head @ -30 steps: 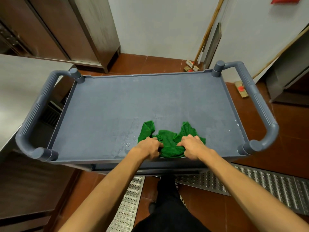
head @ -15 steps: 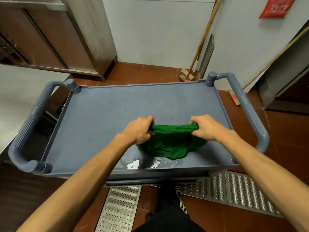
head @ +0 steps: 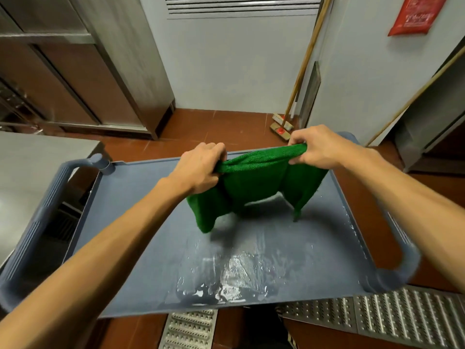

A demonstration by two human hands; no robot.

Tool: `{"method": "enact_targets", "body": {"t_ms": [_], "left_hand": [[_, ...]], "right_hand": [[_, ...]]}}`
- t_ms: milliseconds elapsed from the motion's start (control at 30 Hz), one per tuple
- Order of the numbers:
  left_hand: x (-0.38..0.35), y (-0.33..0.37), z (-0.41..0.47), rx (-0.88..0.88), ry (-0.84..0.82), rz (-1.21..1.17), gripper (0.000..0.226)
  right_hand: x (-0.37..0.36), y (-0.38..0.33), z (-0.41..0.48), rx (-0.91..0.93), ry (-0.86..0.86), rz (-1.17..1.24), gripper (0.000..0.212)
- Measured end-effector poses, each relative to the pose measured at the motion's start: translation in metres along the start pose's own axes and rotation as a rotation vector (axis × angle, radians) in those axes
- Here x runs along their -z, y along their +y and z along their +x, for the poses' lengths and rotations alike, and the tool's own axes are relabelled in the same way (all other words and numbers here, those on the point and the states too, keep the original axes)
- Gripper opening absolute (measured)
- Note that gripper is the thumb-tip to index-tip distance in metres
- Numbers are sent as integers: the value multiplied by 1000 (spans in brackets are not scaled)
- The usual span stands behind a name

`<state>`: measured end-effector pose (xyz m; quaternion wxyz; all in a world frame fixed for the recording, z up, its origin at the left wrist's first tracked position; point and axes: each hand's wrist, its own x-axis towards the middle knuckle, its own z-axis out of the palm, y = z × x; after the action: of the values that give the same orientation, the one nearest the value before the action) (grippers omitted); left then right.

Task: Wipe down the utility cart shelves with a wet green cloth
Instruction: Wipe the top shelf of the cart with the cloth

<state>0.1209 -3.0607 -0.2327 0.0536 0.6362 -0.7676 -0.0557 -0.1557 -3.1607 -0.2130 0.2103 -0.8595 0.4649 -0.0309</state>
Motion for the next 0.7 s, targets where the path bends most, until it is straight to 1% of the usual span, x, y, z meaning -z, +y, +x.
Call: {"method": "enact_targets", "body": {"t_ms": [167, 300, 400, 467, 567, 700], "left_hand": [[5, 3, 58, -37, 29, 60, 36], [7, 0, 110, -117, 110, 114, 36], [-6, -2, 145, -163, 150, 126, 34], [-27, -3, 162, -171, 134, 106, 34], [-71, -7, 180, -155, 69, 8, 35], [-127, -6, 197, -131, -30, -96, 38]], "right_hand": [[21, 28, 42, -21, 82, 7, 19], [34, 55, 71, -20, 137, 4, 35], [29, 76, 92, -36, 131, -31, 51], [17, 90, 103, -50, 105, -74, 54], [-13, 111, 113, -78, 85, -151, 55], [-61, 144, 127, -86, 59, -110, 57]]}}
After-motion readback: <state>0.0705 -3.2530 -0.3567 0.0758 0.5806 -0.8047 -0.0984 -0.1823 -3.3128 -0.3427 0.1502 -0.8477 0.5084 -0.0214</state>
